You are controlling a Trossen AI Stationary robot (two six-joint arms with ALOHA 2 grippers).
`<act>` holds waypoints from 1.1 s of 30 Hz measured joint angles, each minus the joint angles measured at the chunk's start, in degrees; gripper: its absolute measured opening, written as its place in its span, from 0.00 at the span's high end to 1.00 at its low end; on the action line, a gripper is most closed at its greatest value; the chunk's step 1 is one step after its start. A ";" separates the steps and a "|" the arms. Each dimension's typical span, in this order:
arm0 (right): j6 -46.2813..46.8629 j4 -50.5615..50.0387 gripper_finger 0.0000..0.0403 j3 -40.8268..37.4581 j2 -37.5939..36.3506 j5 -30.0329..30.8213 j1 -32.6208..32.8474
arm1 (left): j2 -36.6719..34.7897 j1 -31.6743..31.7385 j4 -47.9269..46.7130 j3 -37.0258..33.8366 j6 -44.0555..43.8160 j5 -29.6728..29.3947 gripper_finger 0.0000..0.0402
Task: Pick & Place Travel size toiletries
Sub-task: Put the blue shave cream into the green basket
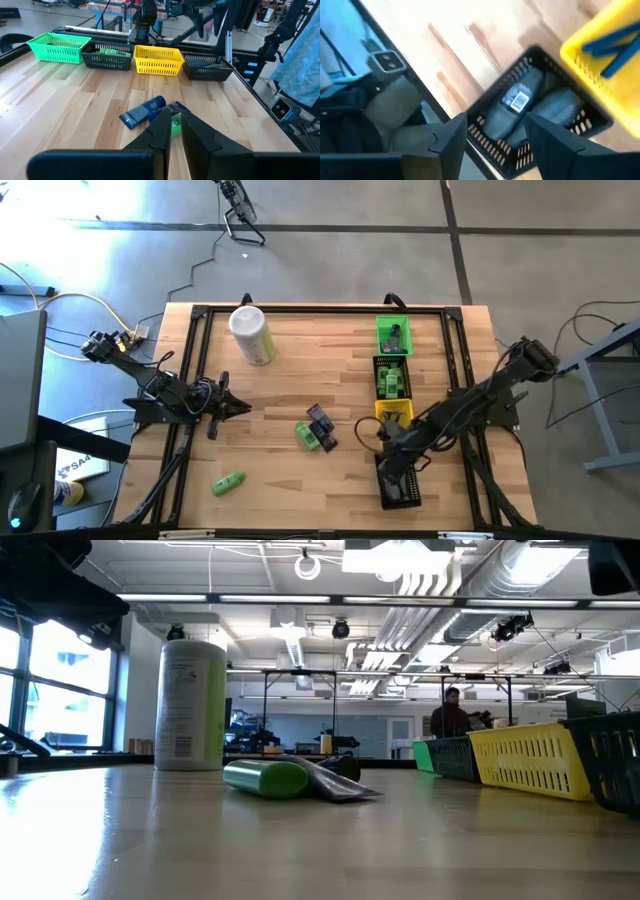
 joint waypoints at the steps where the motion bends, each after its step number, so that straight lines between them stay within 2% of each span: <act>1: -0.75 0.13 0.53 0.01 -0.72 1.20 0.03 | 0.00 0.01 0.00 0.00 -0.01 0.00 0.91; 7: -8.70 5.20 0.58 0.01 -3.45 14.01 0.09 | 0.00 0.00 0.00 0.00 0.00 0.00 0.91; 15: -27.29 17.28 0.61 -0.01 -2.80 27.82 -0.44 | -0.02 0.00 0.02 0.00 0.00 -0.12 0.91; 20: -34.00 19.42 0.61 -0.01 -2.80 29.93 -3.17 | 0.08 0.00 -0.10 0.00 0.00 -0.26 0.91; 28: -36.09 19.23 0.61 -0.05 -1.68 29.64 -10.34 | 0.79 0.01 0.02 -3.33 0.00 -0.33 0.91; 33: -40.36 19.05 0.61 -0.03 1.72 29.23 -13.19 | 0.80 0.00 0.43 -3.98 0.73 -0.35 0.91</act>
